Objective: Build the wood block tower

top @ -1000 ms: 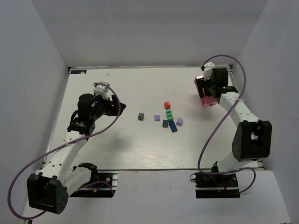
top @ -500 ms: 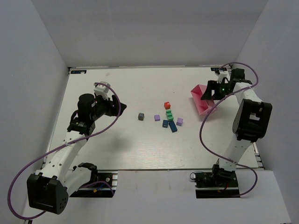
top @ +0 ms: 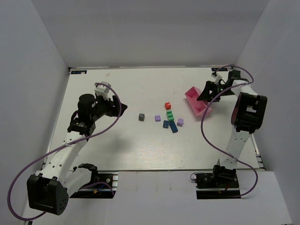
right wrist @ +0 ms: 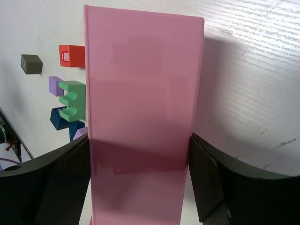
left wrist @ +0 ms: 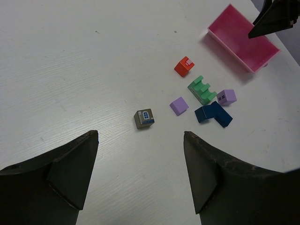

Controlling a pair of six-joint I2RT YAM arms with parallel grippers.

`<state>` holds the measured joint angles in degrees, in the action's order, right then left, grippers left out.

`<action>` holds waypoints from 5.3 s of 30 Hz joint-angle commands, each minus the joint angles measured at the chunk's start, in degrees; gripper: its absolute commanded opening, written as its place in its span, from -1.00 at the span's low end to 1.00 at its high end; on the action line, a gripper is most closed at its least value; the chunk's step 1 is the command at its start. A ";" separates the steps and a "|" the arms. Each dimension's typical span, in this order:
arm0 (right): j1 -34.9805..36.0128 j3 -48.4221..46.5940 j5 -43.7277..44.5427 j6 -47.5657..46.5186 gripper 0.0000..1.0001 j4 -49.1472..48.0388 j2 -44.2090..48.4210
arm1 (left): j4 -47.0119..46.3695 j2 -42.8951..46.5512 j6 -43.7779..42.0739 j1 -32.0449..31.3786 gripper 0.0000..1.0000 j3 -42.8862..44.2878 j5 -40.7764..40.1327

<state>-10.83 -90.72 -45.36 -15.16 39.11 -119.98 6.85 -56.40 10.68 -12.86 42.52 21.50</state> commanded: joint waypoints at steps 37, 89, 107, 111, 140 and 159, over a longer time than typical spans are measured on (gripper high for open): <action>-1.56 -1.66 19.86 -3.56 0.81 -8.43 6.77 | -0.61 -0.02 -0.66 0.21 0.67 2.13 0.92; 30.60 31.57 34.55 3.29 -0.38 -19.25 47.65 | 15.21 -36.50 3.03 -22.73 0.18 23.83 -33.18; 31.22 33.15 34.47 3.29 -0.19 -20.30 50.81 | 16.88 -44.76 9.01 -27.65 0.25 28.58 -40.39; 31.05 33.06 34.20 3.29 -0.19 -20.22 51.08 | 18.20 -45.46 9.63 -27.65 0.25 29.72 -41.62; 31.04 33.50 33.94 3.03 -0.19 -20.57 51.69 | 19.87 -52.14 11.82 -27.65 0.18 32.89 -43.64; 31.22 33.50 33.15 3.03 -0.19 -20.39 52.13 | 19.87 -53.90 13.40 -27.65 -0.35 35.26 -42.41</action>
<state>20.23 -57.41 -11.11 -12.25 20.67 -69.76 26.83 -111.04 23.27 -40.27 75.68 -20.91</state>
